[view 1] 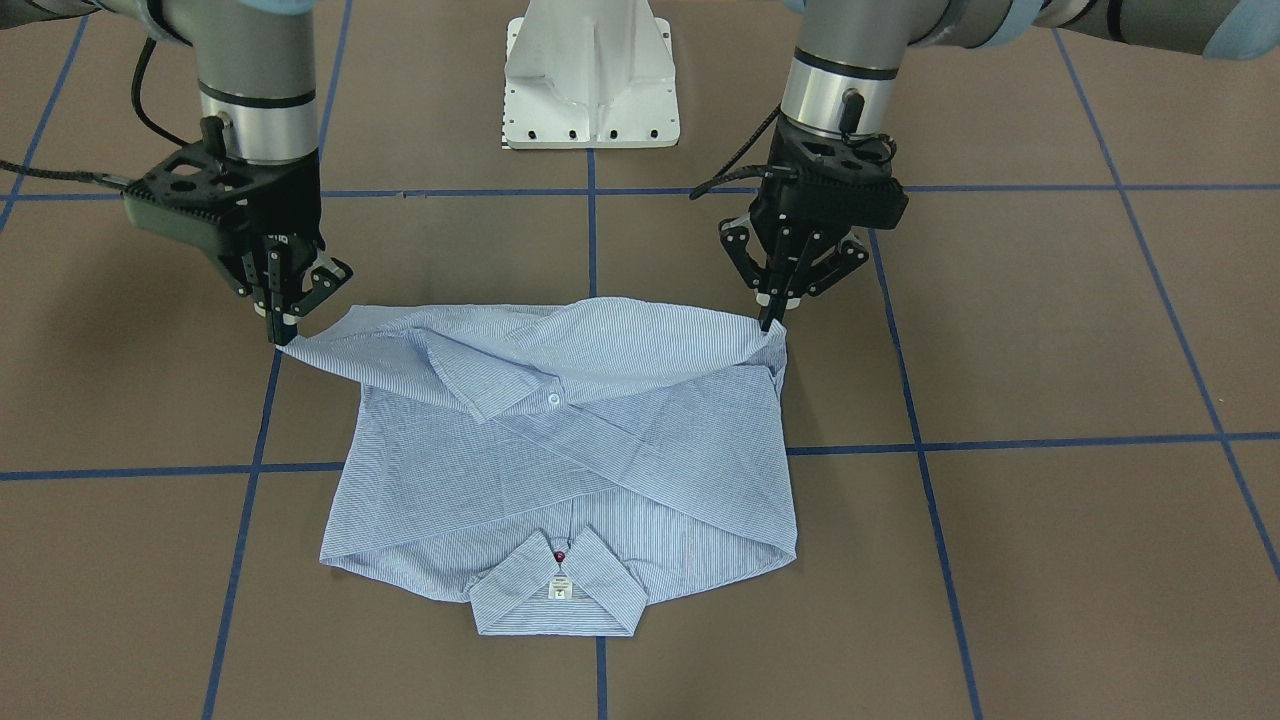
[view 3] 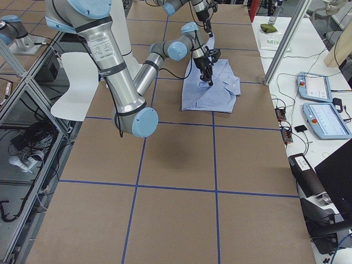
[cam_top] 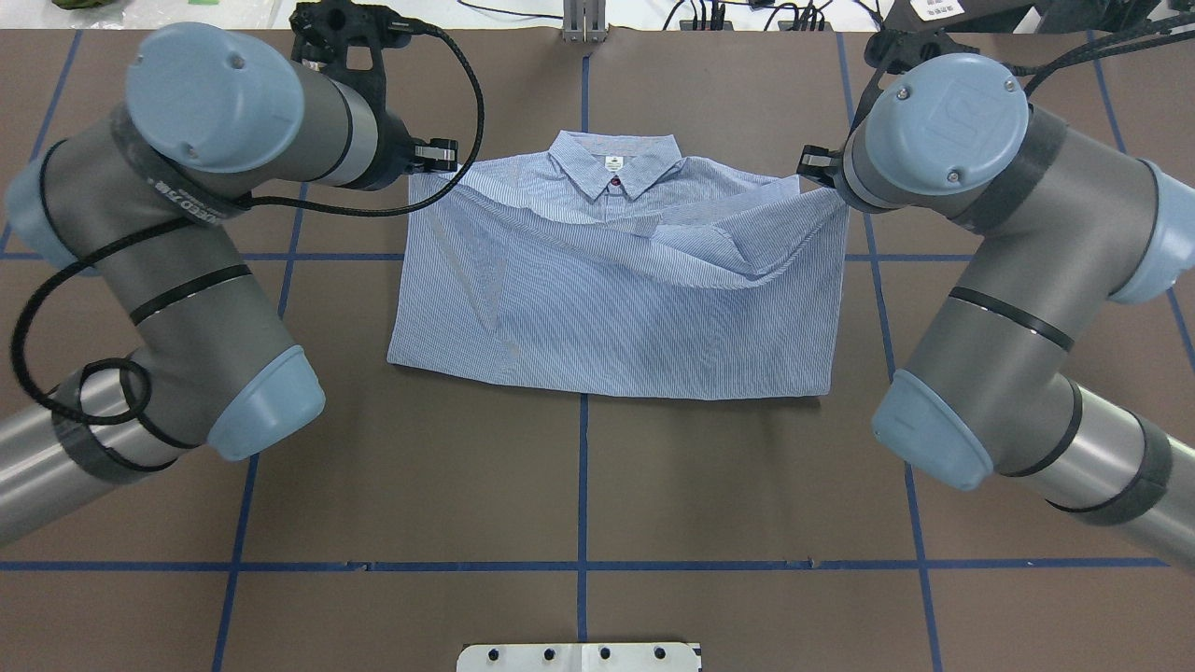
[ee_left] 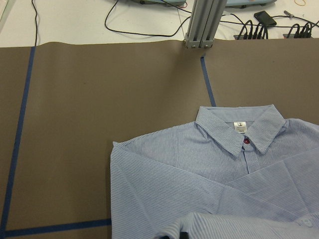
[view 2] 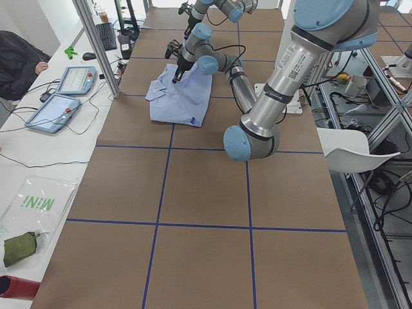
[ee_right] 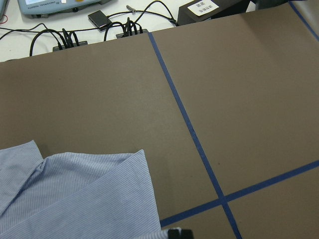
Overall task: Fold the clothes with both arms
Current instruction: 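Lay the hem over the collar and open both grippers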
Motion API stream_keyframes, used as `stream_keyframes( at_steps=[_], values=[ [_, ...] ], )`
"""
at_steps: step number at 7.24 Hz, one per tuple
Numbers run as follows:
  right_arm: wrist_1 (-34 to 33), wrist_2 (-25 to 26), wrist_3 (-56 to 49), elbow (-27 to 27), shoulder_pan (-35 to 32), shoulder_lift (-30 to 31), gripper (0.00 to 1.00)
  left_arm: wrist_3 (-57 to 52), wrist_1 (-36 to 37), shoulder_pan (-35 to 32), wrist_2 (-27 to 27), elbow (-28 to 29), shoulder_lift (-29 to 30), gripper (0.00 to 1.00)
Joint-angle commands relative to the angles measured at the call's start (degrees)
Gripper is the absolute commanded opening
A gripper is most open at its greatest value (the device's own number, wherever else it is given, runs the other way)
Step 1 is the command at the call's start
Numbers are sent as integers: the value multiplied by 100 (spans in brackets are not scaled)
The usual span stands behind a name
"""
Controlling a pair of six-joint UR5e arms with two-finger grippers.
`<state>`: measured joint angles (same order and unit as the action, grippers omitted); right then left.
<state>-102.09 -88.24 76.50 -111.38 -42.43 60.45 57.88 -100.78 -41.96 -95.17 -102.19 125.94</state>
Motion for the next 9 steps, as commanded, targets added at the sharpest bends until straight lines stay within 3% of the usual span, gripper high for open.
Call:
stream_keyframes(
  at_steps=[1, 3, 4, 6, 8, 9],
  values=[
    [519, 0, -327, 807, -37, -305, 0, -241, -1089, -32, 16, 1284, 123, 0],
    [1912, 0, -731, 1956, -72, -314, 0, -610, -2037, -32, 16, 2462, 352, 0],
    [2443, -9, -837, 2258, -124, -305, 0, -777, -2460, -32, 16, 2929, 422, 0],
    [2483, -367, -1214, 2261, -413, -270, 0, -866, -2640, -58, -10, 3004, 475, 0],
    [2492, -517, -1383, 2270, -599, -262, 0, -1146, -2622, -321, -500, 3012, 581, 0],
    [2492, -510, -1392, 2418, -582, -261, 0, -1156, -2631, -322, -502, 3082, 590, 0]
  ],
)
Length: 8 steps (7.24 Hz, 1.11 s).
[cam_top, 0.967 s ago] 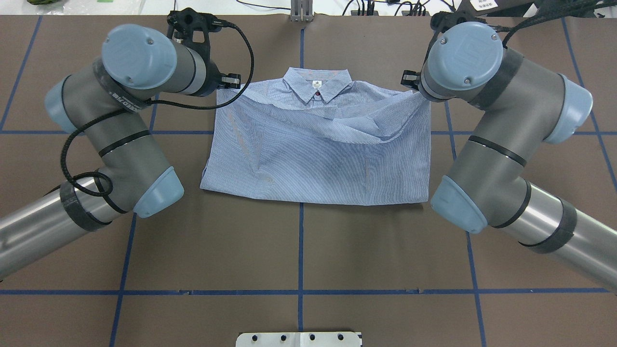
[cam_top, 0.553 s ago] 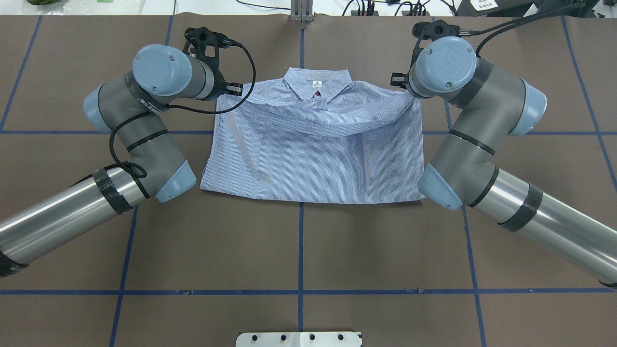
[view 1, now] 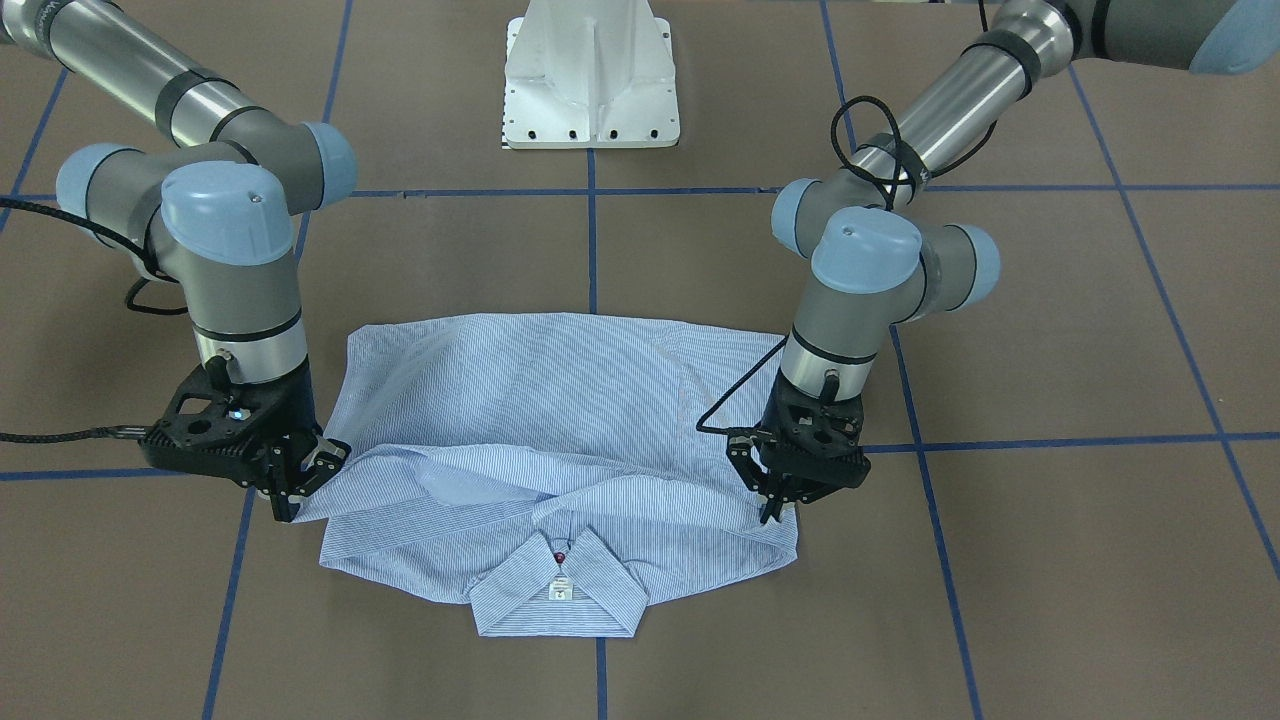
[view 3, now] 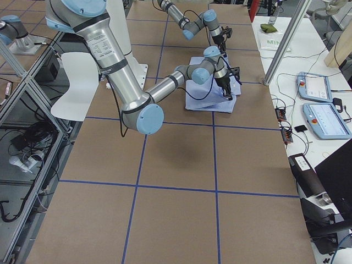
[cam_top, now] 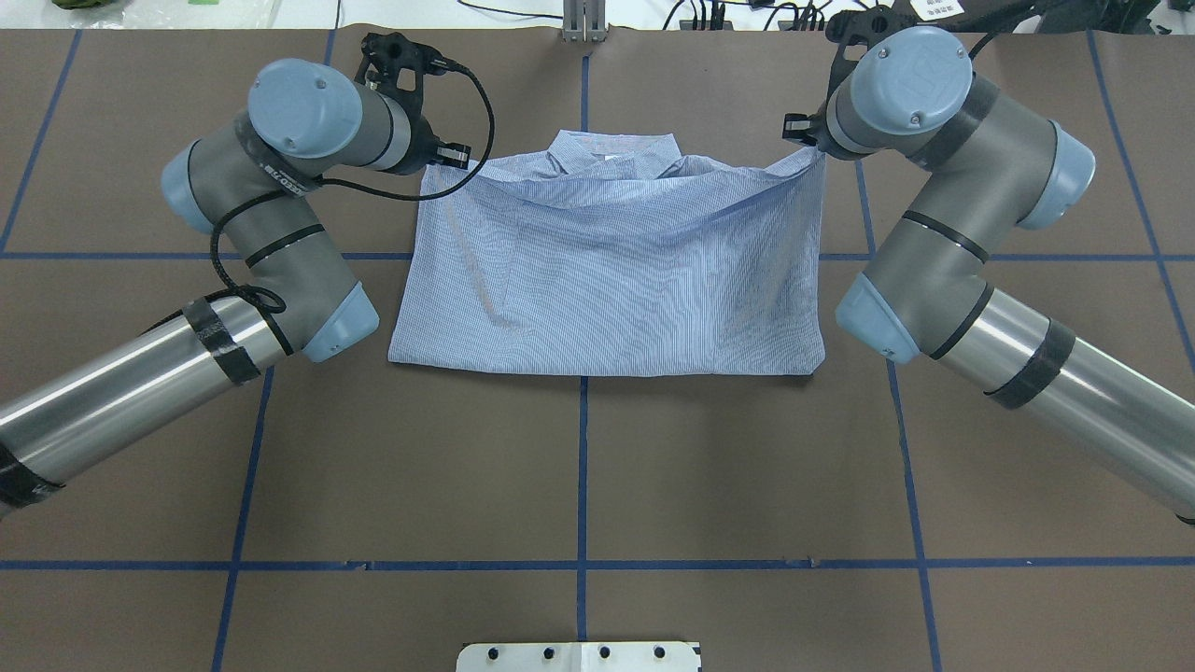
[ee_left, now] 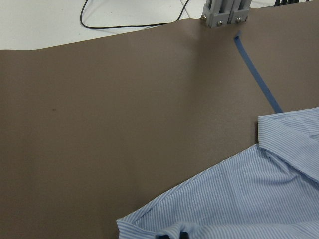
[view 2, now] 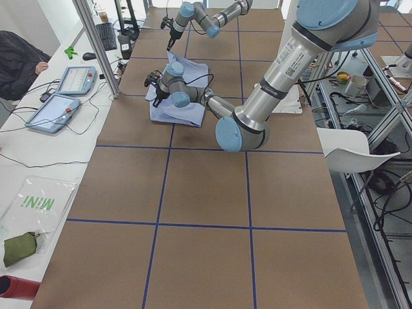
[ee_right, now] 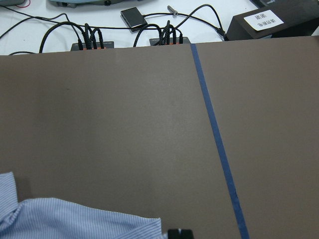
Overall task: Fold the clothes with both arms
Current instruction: 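Lay the hem over the collar and open both grippers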
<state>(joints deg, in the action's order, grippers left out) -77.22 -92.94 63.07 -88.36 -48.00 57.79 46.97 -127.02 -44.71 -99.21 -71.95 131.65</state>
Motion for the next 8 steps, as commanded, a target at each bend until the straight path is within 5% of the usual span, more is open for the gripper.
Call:
stream_keyframes(
  at_steps=[1, 4, 5, 6, 8],
  values=[
    [14, -49, -58, 196, -8, -4, 0, -65, 2, -46, -99, 76, 18, 0],
    [118, -75, -241, 311, -25, -39, 0, -248, 2, -142, -134, 103, 18, 0],
    [180, -66, -260, 328, -26, -40, 60, -519, 19, -230, -212, 103, 10, 26],
    [189, -75, -251, 320, 0, -40, 100, -566, -7, -248, -283, 94, -8, 99],
    [207, -643, -530, 163, -122, -40, 100, -601, -16, -257, -781, -176, -269, 100]
  ],
)
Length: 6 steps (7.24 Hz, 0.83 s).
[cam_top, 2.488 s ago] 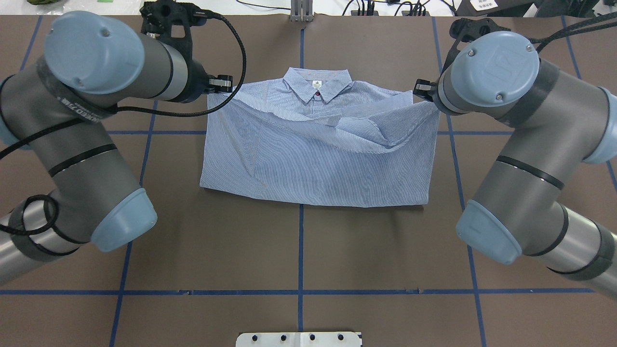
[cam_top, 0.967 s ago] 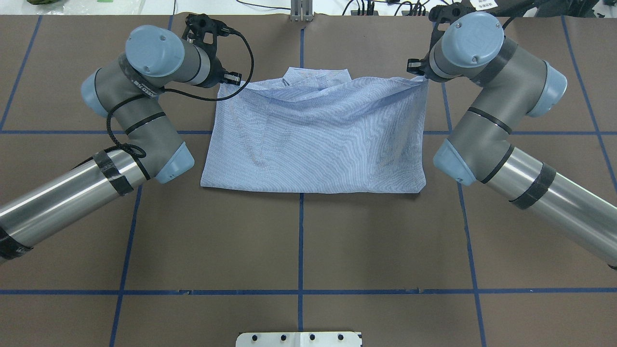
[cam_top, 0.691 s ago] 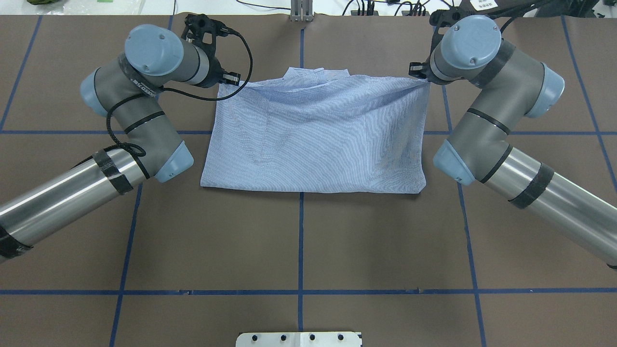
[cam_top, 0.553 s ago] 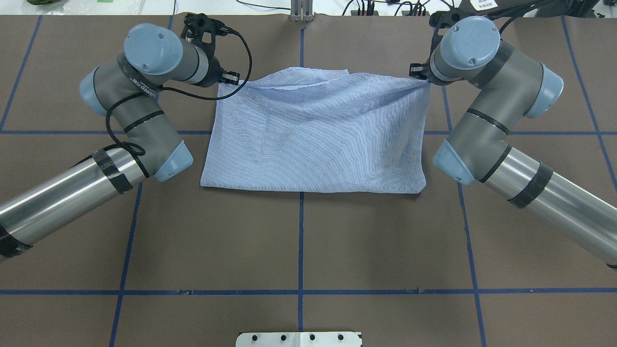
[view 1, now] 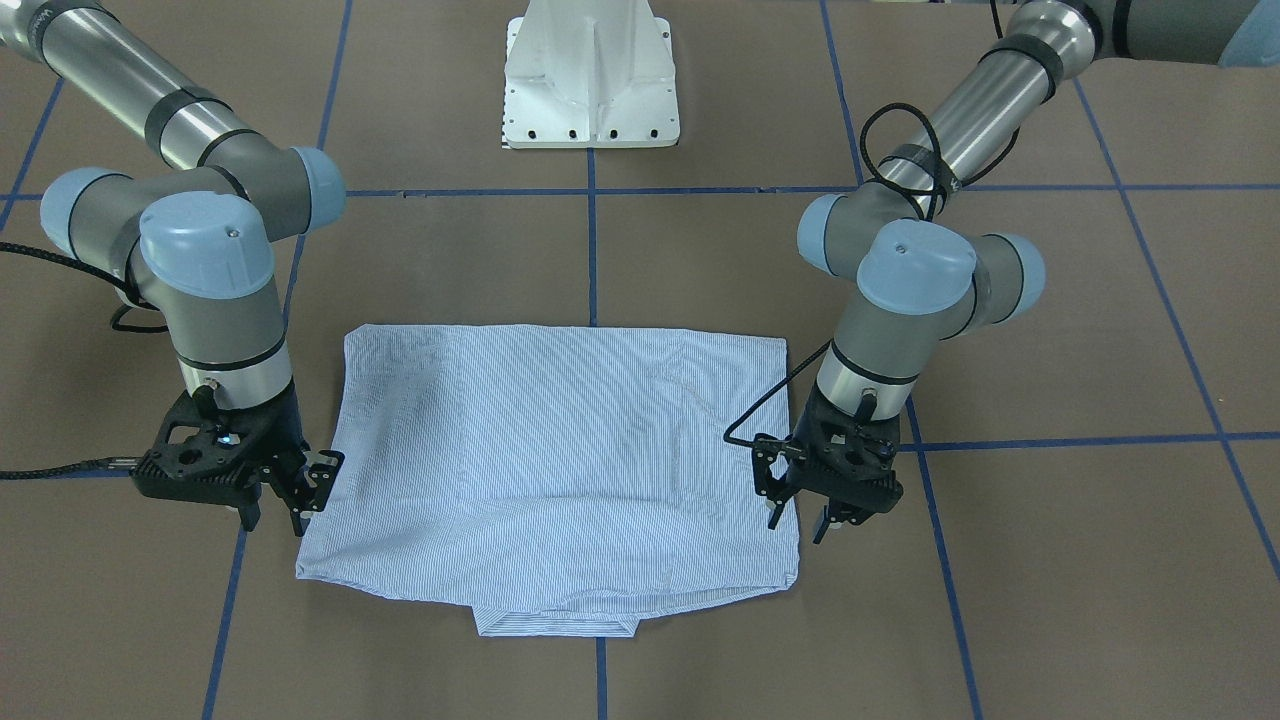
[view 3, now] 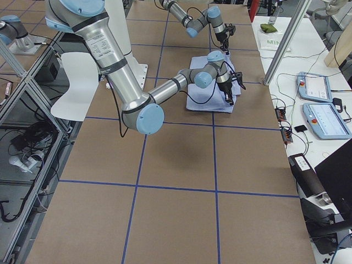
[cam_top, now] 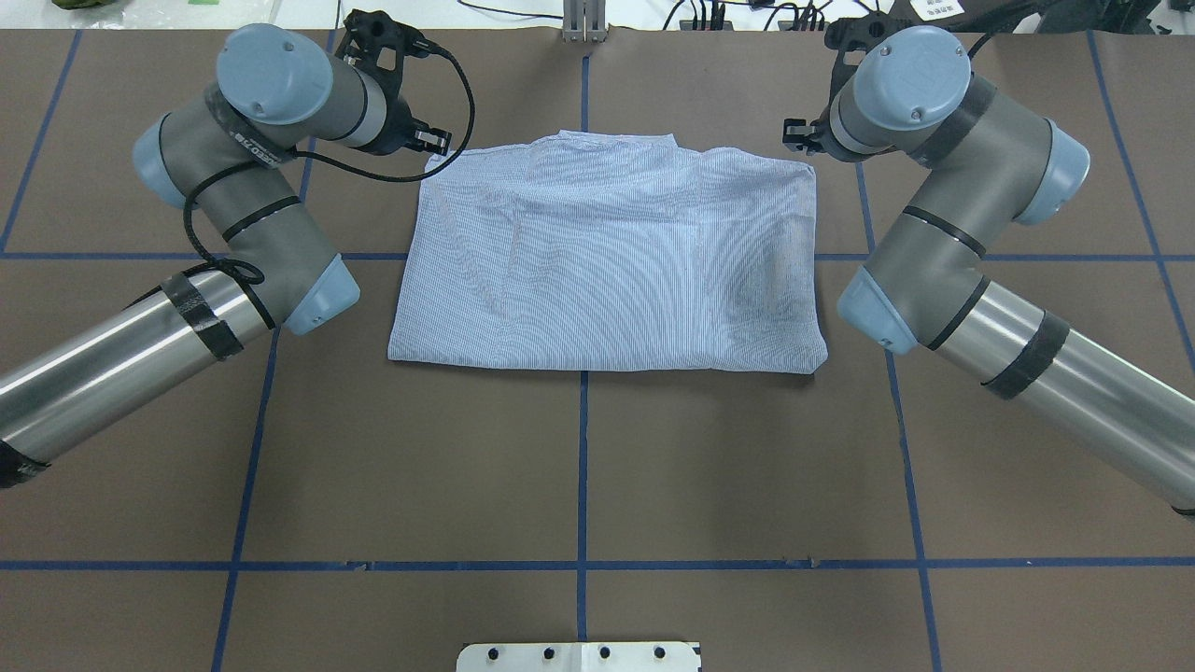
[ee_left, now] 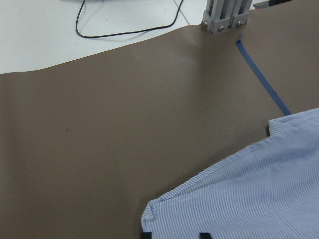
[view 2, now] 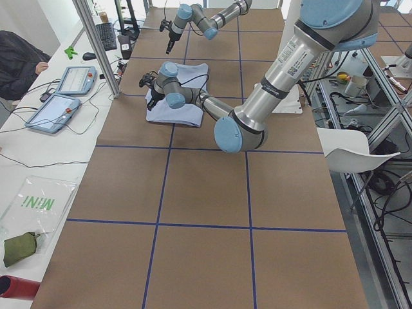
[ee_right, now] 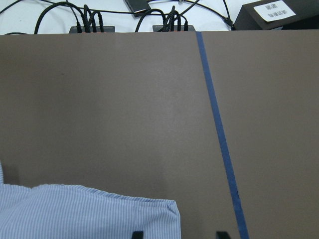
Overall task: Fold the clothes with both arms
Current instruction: 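Lay the hem over the collar and open both grippers, then move the left gripper to the folded shirt's side edge nearest it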
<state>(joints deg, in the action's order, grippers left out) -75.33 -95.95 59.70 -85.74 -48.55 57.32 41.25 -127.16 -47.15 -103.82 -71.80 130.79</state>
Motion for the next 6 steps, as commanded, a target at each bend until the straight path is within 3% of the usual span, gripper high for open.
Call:
stream_keyframes(
  at_steps=[1, 3, 6],
  values=[
    [18, -389, -213, -301, -85, 94, 100, -30, -54, 22, -367, -786, -717, 100],
    [18, -381, -204, -338, -76, 121, 100, 145, -90, 336, -358, -2052, -1772, 100],
    [18, -346, -143, -478, -67, 156, 100, 980, -116, 1135, 149, -2216, -2102, 99]
  ],
)
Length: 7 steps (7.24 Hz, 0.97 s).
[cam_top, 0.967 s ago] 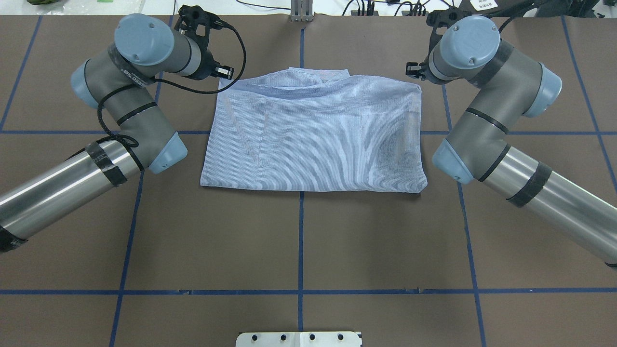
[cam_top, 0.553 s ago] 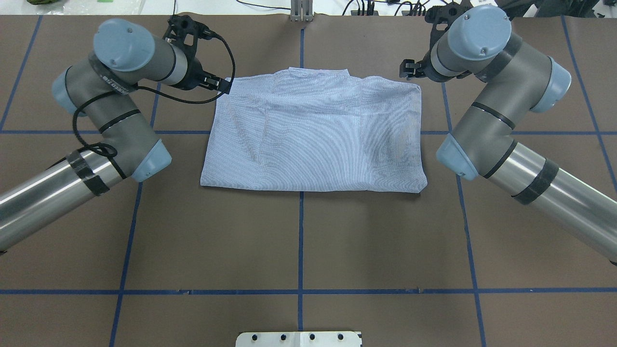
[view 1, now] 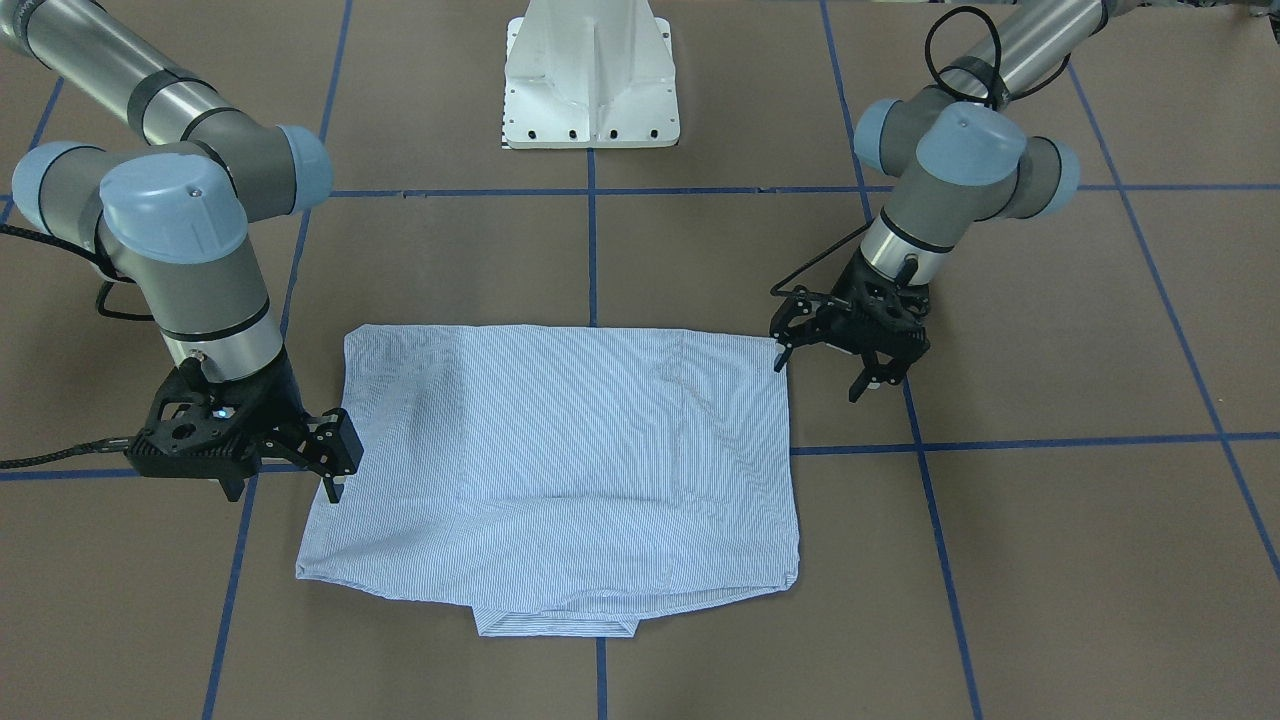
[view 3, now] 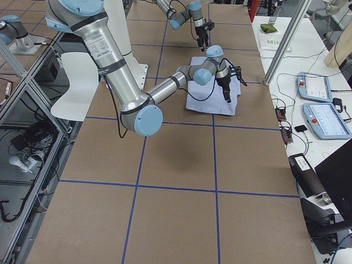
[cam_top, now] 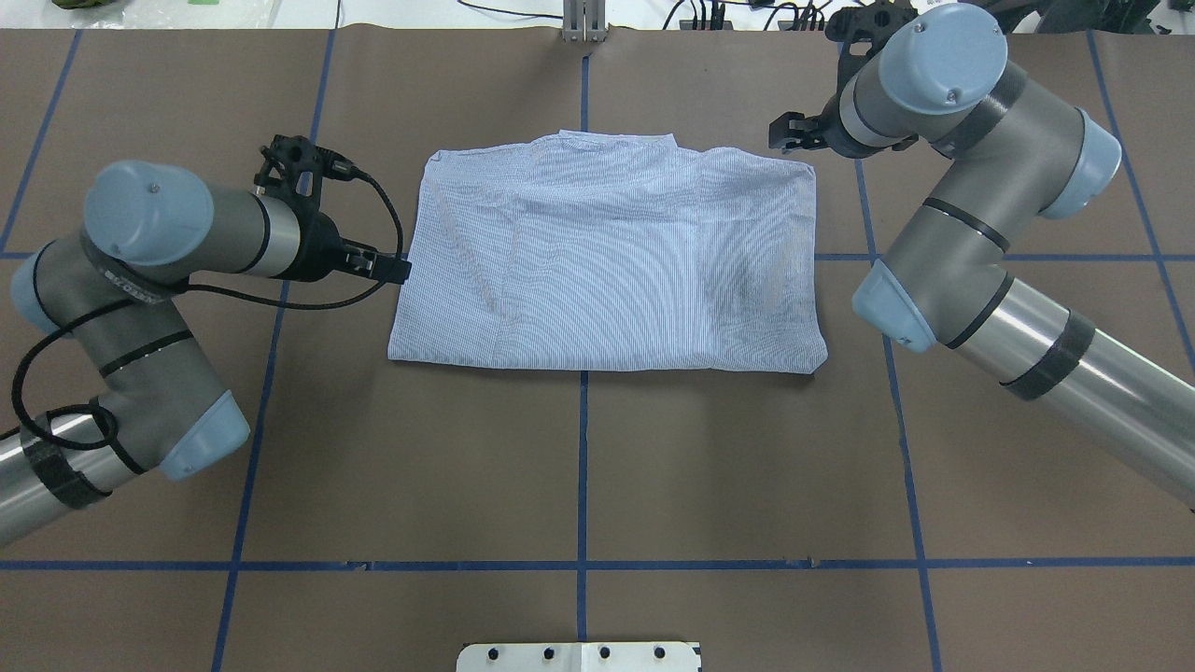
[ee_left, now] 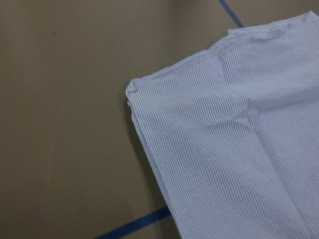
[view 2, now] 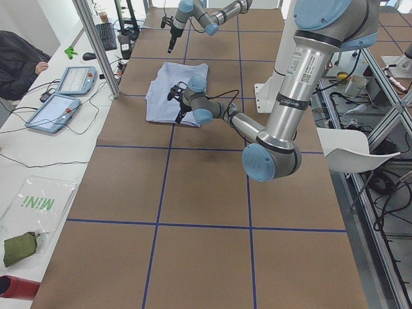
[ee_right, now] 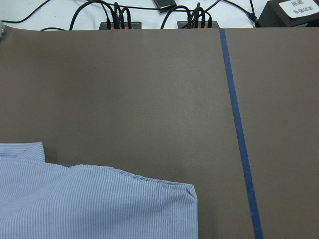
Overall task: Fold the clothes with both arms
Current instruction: 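Move the left gripper to the folded shirt's side edge nearest it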
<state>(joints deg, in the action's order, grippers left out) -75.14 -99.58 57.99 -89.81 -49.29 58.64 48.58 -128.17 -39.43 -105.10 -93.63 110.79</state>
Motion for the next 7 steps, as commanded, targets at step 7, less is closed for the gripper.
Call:
stream_keyframes(
  at_steps=[7],
  values=[
    [0, 17, 28, -107, 51, 69, 100, 556, 2, 840, 446, 3, -110, 51]
  ],
)
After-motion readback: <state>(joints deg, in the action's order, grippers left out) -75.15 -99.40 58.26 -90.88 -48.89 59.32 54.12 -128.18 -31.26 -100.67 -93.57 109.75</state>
